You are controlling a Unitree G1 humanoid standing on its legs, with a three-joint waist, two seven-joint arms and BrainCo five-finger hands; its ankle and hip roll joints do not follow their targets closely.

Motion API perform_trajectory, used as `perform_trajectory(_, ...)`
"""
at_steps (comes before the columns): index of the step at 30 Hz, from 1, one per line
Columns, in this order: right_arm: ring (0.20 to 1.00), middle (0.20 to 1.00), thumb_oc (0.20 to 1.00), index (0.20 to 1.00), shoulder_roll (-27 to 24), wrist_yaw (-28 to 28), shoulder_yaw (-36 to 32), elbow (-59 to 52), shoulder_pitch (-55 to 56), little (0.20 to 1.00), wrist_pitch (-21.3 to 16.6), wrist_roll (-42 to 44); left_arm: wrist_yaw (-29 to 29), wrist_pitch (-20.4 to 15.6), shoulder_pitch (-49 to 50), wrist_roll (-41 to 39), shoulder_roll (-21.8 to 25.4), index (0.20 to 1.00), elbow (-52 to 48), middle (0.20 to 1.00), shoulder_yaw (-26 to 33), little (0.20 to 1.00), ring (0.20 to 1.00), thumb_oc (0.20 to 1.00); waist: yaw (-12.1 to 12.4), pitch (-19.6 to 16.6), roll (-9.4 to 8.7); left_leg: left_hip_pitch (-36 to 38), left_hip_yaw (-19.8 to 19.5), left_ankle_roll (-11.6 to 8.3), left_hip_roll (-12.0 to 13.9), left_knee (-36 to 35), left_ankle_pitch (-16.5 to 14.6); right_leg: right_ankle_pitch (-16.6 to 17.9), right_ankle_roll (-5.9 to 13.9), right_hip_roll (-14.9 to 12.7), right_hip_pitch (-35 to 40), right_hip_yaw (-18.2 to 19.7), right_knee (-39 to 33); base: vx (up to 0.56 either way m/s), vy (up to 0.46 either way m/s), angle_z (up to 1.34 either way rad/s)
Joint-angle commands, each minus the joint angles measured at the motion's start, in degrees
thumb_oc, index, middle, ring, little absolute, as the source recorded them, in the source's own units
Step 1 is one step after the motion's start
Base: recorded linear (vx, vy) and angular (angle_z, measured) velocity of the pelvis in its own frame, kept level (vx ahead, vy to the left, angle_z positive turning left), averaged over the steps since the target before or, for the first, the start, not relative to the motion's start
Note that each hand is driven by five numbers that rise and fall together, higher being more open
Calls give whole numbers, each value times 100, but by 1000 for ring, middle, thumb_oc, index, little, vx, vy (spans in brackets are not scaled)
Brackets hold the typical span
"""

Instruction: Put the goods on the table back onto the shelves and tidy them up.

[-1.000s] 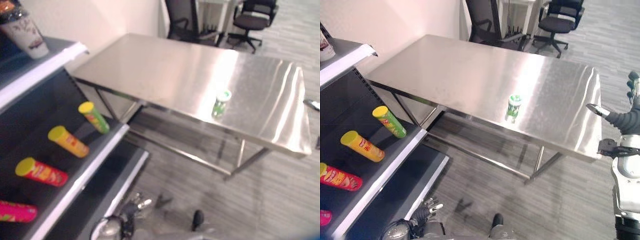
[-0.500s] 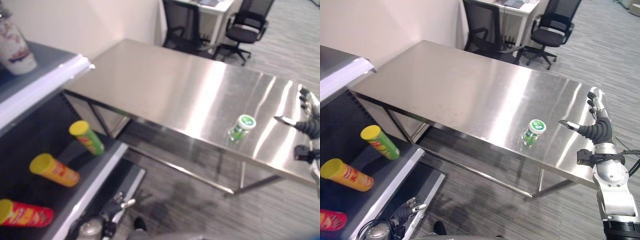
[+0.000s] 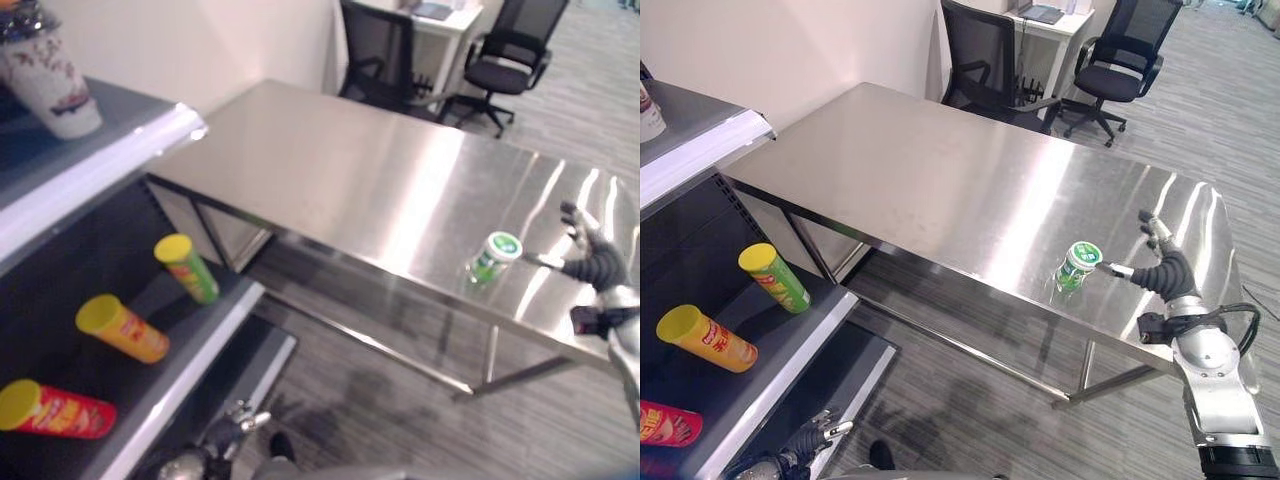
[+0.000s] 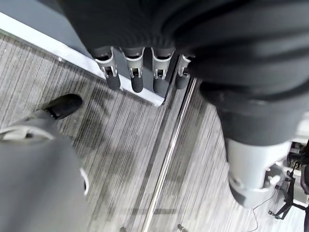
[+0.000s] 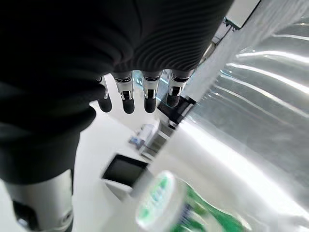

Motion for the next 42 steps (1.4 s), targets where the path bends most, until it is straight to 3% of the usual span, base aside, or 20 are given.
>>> perform_trajectory(1,1000,1000,1000,1000,-283,-23,-244,-11,-253,1000,-130,-275,27,-72,-453,201,64,1000,146,1000,82,1000,1000,1000,268,24,108,574,137,-482,463,13,-130,700,126,-194,-304,-359,40,0,0,0)
perform_trajectory(8,1000,1000,1000,1000,-467,-79,-255,271,-302,1000,-21,-639,-3,-64,-407,209,180,1000,109,1000,36,1000,1000,1000,337,65,131,463,23,-510,505,13,-62,657,102,-138,-307,-457,28,14,-20,6)
perform_trajectory(34,1000,1000,1000,1000,-489,71,157,580,-752,1000,117,-647,3,-67,-301,262,310,1000,23,1000,-133,1000,1000,1000,576,215,169,307,-155,-530,532,13,-26,639,86,-112,-272,-719,5,4,-5,4)
perform_trajectory(35,821,821,821,821,-511,111,201,590,-780,821,143,-675,-11,-66,-312,260,309,1000,20,1000,-148,1000,1000,1000,580,219,170,306,-151,-532,528,13,-26,643,88,-115,-275,-724,4,0,3,3)
perform_trajectory(36,586,586,586,586,-511,111,202,590,-781,586,143,-675,-11,-66,-312,260,309,1000,20,1000,-148,1000,1000,1000,579,219,170,306,-151,-532,528,13,-26,643,88,-115,-275,-724,4,0,4,4)
perform_trajectory(37,457,457,457,457,-516,141,243,595,-802,457,160,-677,-8,-68,-325,261,327,1000,29,1000,-151,1000,1000,1000,580,225,166,302,-154,-533,524,13,-25,651,89,-119,-280,-730,5,0,0,0)
perform_trajectory(38,416,416,416,416,-516,141,244,596,-803,416,160,-677,-8,-69,-325,261,327,1000,30,1000,-150,1000,1000,1000,580,226,166,301,-154,-533,524,13,-25,651,89,-119,-280,-731,5,0,0,0)
perform_trajectory(39,200,200,200,200,-537,141,281,599,-851,200,165,-686,-2,-70,-337,249,340,1000,45,1000,-146,1000,1000,1000,579,228,164,298,-150,-533,524,13,-30,656,91,-123,-285,-729,5,0,0,0)
perform_trajectory(42,200,200,200,200,-535,165,294,581,-874,200,184,-669,-13,-67,-342,251,359,1000,32,1000,-147,1000,1000,1000,584,240,164,299,-158,-529,524,13,-37,657,93,-121,-280,-745,5,0,0,0)
